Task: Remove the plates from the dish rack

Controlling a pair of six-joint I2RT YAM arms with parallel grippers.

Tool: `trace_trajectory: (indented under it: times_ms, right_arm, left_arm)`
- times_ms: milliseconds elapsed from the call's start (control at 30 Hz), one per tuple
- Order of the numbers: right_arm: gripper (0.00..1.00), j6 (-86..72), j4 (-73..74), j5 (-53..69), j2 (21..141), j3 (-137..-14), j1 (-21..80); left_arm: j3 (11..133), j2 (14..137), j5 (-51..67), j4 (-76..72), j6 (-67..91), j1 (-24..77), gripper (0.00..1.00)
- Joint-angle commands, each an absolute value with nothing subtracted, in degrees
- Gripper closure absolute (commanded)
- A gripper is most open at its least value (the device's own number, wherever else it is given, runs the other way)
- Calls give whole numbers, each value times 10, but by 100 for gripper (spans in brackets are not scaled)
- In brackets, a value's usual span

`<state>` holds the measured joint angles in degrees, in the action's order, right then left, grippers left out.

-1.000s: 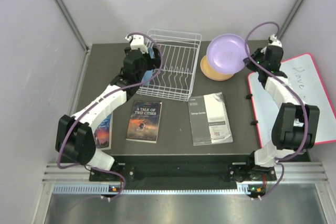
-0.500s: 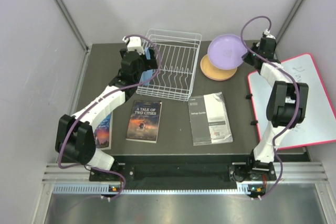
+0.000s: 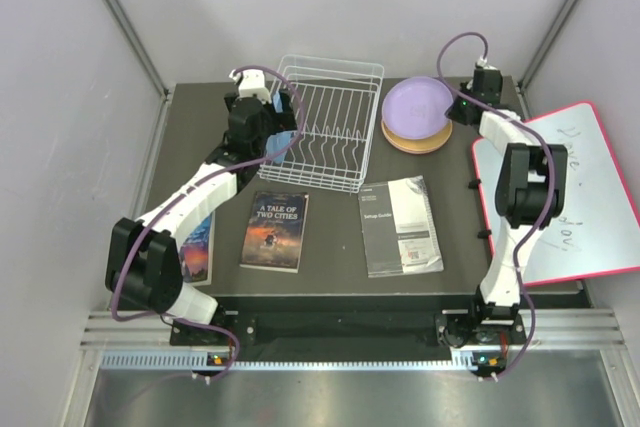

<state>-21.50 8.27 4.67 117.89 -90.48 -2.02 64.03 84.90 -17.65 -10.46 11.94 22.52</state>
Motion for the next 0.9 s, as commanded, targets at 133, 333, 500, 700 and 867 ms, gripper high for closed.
trace_trajectory:
  times_ms: [133,333,500,700,867]
  right_arm:
    - [89,-213,72,33,1170,-908,-11]
    - [68,-207,105,17,1166,-916,-4]
    - [41,-188,103,4,1137,-897,15]
    - [33,-167,123,-59,1072,-872,30]
    - [32,-172,105,-68,984,-812,38]
  left_arm:
    - [635,848,-173,-142,113,218,1]
    - [633,847,-169,-143,115,217,1]
    - [630,849,-166,-146,117,215,1]
    - [630,853,-163,-154,109,214,1]
    - [637,873,-159,-168,91,212,3]
